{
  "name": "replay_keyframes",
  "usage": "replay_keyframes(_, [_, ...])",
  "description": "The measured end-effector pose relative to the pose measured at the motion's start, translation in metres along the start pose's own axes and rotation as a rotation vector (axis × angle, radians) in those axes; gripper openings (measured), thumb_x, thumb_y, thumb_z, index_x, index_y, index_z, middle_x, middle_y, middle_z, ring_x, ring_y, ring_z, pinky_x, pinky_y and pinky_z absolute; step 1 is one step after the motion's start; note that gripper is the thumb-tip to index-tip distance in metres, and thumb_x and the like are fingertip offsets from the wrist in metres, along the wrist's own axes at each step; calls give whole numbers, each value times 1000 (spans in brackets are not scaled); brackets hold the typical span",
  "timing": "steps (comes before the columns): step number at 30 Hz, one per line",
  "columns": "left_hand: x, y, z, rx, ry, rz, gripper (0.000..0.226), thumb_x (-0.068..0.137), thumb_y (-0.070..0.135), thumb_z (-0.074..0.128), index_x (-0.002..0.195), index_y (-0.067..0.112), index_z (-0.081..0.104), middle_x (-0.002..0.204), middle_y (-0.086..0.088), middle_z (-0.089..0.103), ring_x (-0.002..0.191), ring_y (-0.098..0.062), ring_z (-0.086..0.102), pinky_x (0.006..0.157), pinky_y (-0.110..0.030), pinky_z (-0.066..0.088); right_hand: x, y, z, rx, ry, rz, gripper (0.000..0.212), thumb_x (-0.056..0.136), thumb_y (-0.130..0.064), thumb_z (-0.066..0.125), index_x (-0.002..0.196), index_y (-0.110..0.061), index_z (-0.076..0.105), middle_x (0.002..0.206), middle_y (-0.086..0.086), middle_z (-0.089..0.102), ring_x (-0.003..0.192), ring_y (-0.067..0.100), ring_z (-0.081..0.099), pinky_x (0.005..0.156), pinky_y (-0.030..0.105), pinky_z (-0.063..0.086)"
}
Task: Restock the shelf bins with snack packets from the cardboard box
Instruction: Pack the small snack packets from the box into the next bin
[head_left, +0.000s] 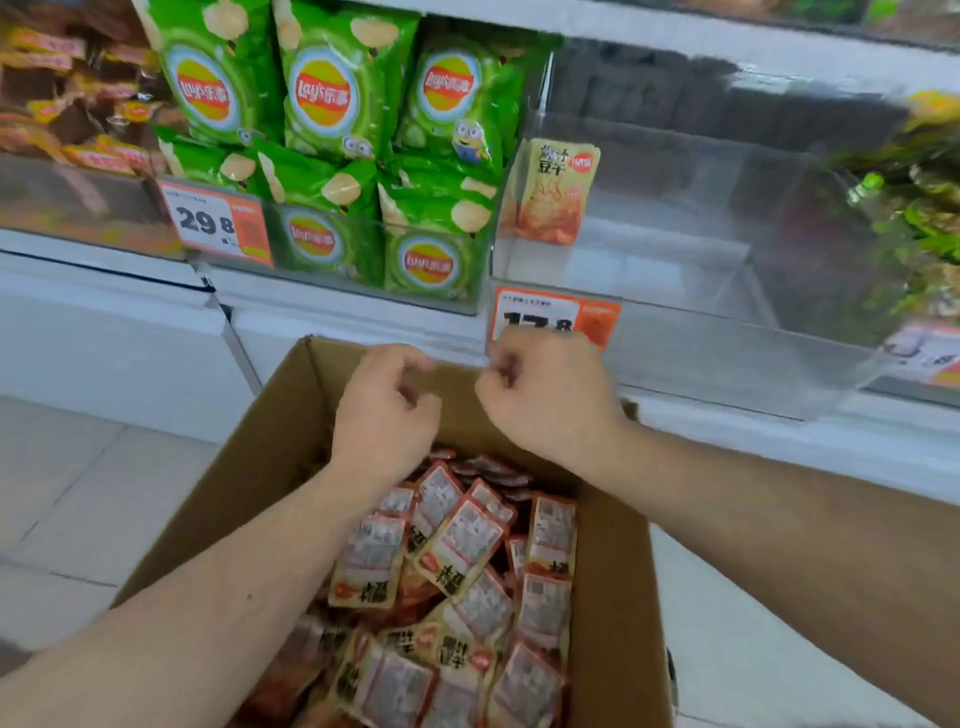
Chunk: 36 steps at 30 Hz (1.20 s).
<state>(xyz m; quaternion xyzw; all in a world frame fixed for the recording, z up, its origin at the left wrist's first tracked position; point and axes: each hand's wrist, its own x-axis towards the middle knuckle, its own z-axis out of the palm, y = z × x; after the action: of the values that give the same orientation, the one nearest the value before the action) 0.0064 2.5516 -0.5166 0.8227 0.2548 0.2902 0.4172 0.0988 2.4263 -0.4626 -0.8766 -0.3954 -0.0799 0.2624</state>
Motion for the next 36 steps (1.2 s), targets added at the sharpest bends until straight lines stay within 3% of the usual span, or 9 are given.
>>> replay_keyframes(4, [-30, -35, 15, 90, -251, -109, 27, 80, 1, 62, 88, 27, 59, 87, 13, 58, 74, -7, 54, 73, -27, 45, -30, 28, 72, -263, -855, 249, 21, 85, -34, 58, 83, -14, 63, 90, 5, 65, 76, 23, 62, 61, 29, 48])
replay_keyframes(10, [-51, -59, 35, 100, -438, -215, 20, 87, 9, 58, 84, 28, 59, 87, 17, 58, 77, -5, 54, 69, -23, 40, -79, 62, 117, -499, -1335, 317, 48, 101, -30, 51, 146, -16, 40, 151, 6, 42, 130, 20, 48, 103, 27, 38])
replay_keyframes(13, [-52, -68, 45, 94, -454, -288, 16, 88, 16, 58, 82, 31, 60, 89, 13, 62, 80, -11, 60, 65, -25, 46, -97, 73, 137, -270, -1258, 563, 42, 102, -19, 50, 142, -5, 43, 143, 7, 46, 100, 11, 55, 81, 10, 42])
replay_keyframes(15, [-56, -74, 50, 65, -470, -318, 16, 88, 16, 59, 81, 30, 60, 89, 10, 63, 83, -13, 60, 68, -26, 46, -105, 94, 164, -285, -1141, 643, 31, 95, -33, 62, 119, -14, 61, 110, 5, 63, 81, 13, 54, 71, 20, 41])
replay_keyframes(18, [-60, -79, 53, 52, -537, -384, 11, 90, 13, 59, 90, 24, 62, 88, 6, 61, 81, -16, 59, 67, -26, 45, -127, 170, 233, -392, -1151, 419, 39, 82, -49, 67, 112, -25, 63, 98, 3, 64, 77, 19, 64, 73, 34, 53])
replay_keyframes(21, [-62, -83, 50, 50, -657, -622, 6, 93, 17, 56, 99, 18, 58, 93, 0, 62, 83, -19, 60, 73, -35, 53, -106, 125, 194, -427, -1204, 402, 30, 87, -36, 67, 111, -18, 61, 109, 7, 62, 93, 21, 62, 77, 33, 50])
replay_keyframes(26, [-60, -96, 38, -452, -814, -1364, 79, 91, 62, 51, 137, -1, 41, 134, -23, 55, 110, -40, 60, 78, -46, 55, -60, 36, 118, -486, -920, 78, 18, 86, -32, 65, 80, -18, 55, 86, -2, 59, 76, 20, 58, 64, 32, 50])
replay_keyframes(30, [-59, -99, 32, -747, -606, -1408, 33, 92, 32, 64, 107, 2, 62, 94, -19, 72, 88, -31, 69, 77, -42, 59, -70, -4, 95, -233, -896, -122, 7, 82, -18, 67, 82, -21, 61, 90, -3, 62, 84, 20, 59, 72, 36, 54])
replay_keyframes(36, [-61, -114, 28, -616, -501, -1313, 9, 95, 7, 59, 100, -1, 58, 96, -20, 72, 92, -33, 70, 92, -49, 55, -76, 45, 123, -32, -1096, 542, 28, 81, -27, 76, 100, -9, 65, 91, 4, 66, 76, 21, 66, 58, 29, 54])
